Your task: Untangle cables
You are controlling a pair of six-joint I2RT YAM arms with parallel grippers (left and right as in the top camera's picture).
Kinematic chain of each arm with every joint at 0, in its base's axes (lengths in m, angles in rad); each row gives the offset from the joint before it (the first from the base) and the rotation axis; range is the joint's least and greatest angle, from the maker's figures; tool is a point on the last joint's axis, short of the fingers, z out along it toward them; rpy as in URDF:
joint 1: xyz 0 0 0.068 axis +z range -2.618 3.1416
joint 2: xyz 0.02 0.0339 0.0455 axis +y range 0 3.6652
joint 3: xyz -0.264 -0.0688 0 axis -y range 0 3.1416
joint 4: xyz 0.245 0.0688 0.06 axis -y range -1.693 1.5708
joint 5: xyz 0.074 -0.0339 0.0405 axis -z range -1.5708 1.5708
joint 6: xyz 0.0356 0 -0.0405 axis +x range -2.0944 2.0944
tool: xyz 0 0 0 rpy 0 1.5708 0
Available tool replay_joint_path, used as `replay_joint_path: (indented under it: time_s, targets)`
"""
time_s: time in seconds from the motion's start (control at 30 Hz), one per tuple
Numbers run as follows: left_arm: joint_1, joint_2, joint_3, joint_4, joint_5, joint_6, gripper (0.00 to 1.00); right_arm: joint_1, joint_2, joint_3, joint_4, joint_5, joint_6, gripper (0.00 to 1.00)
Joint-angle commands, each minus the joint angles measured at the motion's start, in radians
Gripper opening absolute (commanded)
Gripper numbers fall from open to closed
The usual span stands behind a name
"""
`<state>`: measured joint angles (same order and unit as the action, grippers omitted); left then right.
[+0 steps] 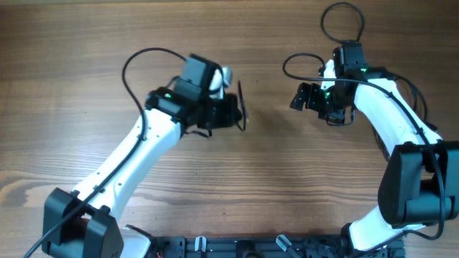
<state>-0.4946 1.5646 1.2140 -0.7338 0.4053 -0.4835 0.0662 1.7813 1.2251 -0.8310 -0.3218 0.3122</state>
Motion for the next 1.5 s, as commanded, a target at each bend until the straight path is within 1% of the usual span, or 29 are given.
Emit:
replay_joint_path:
  time_s: [0.0, 0.03, 0.1, 0.13, 0.17, 0.2, 0.3, 0.37, 0.47, 0.53, 0.57, 0.6, 0.7, 0.73, 0.83, 0.9, 1.0, 1.03, 1.1, 1.13, 1.17, 1.2, 1.33, 1.4, 1.47]
  targets:
    - [-0.073, 0.022, 0.007, -0.066, -0.245, 0.001, 0.08, 0.013, 0.016, -0.01, -0.016, -0.031, 0.043, 0.94]
    - [-0.094, 0.037, 0.007, -0.071, -0.273, 0.002, 0.11, 0.023, 0.016, -0.01, -0.016, -0.048, 0.043, 0.94]
    - [-0.111, 0.051, 0.007, -0.071, -0.277, 0.005, 0.18, 0.04, 0.016, -0.01, -0.016, -0.05, 0.042, 0.94]
    - [-0.115, 0.055, 0.007, -0.071, -0.277, 0.005, 0.32, 0.049, 0.016, -0.01, -0.016, -0.051, 0.042, 0.94]
    - [-0.115, 0.055, 0.007, -0.07, -0.277, 0.005, 0.61, 0.058, 0.016, -0.01, -0.016, -0.052, 0.043, 0.94]
    - [-0.115, 0.055, 0.007, -0.068, -0.277, 0.005, 0.72, 0.069, 0.016, -0.01, -0.016, -0.056, 0.043, 0.94]
    - [-0.103, 0.055, 0.008, -0.074, -0.288, 0.01, 0.8, 0.105, 0.016, -0.01, -0.015, -0.063, 0.042, 0.95]
    - [-0.062, 0.045, 0.051, -0.154, -0.288, 0.033, 0.87, 0.134, 0.016, -0.01, -0.014, -0.082, 0.042, 0.97]
    - [-0.02, 0.043, 0.11, -0.232, -0.288, 0.051, 0.86, 0.159, 0.016, -0.01, -0.008, -0.13, 0.042, 0.97]
    - [0.005, 0.043, 0.114, -0.23, -0.298, 0.05, 0.84, 0.18, 0.016, -0.01, -0.008, -0.137, 0.048, 0.97]
    - [0.021, 0.045, 0.114, -0.23, -0.331, 0.05, 0.79, 0.196, 0.016, -0.012, -0.007, -0.136, 0.055, 0.96]
    - [0.035, 0.05, 0.114, -0.233, -0.352, 0.049, 0.72, 0.21, 0.016, -0.018, -0.002, -0.136, 0.058, 0.95]
    - [0.084, 0.061, 0.112, -0.248, -0.366, 0.023, 0.65, 0.27, 0.016, -0.057, 0.004, -0.11, 0.058, 0.86]
    - [0.1, 0.066, 0.112, -0.248, -0.366, 0.022, 0.65, 0.289, 0.016, -0.07, 0.004, -0.078, 0.058, 0.83]
    - [0.145, 0.072, 0.112, -0.248, -0.365, -0.003, 0.68, 0.359, 0.016, -0.128, 0.023, 0.075, 0.117, 0.83]
    - [0.158, 0.074, 0.112, -0.248, -0.365, -0.003, 0.69, 0.403, 0.016, -0.173, 0.06, 0.155, 0.118, 0.8]
    - [0.159, 0.074, 0.112, -0.248, -0.366, -0.002, 0.81, 0.468, 0.016, -0.259, 0.143, 0.257, 0.159, 0.73]
    - [0.159, 0.074, 0.112, -0.248, -0.366, -0.002, 0.81, 0.483, 0.016, -0.286, 0.168, 0.287, 0.163, 0.7]
    - [0.159, 0.074, 0.112, -0.248, -0.366, -0.002, 0.82, 0.49, 0.016, -0.314, 0.172, 0.355, 0.162, 0.44]
    - [0.159, 0.074, 0.112, -0.248, -0.366, -0.002, 0.85, 0.488, 0.016, -0.317, 0.172, 0.37, 0.161, 0.24]
    - [0.159, 0.074, 0.112, -0.248, -0.366, -0.001, 0.94, 0.483, 0.016, -0.314, 0.173, 0.371, 0.154, 0.04]
    - [0.159, 0.074, 0.112, -0.248, -0.366, 0.006, 1.0, 0.472, 0.011, -0.295, 0.167, 0.368, 0.14, 0.04]
    - [0.159, 0.074, 0.112, -0.248, -0.366, 0.005, 1.0, 0.434, -0.029, -0.143, 0.084, 0.306, 0.031, 0.04]
    - [0.159, 0.074, 0.112, -0.248, -0.366, 0.005, 1.0, 0.412, -0.06, -0.051, 0.029, 0.309, -0.002, 0.04]
    - [0.159, 0.074, 0.112, -0.248, -0.366, 0.005, 1.0, 0.386, -0.093, 0.035, -0.011, 0.344, -0.004, 0.04]
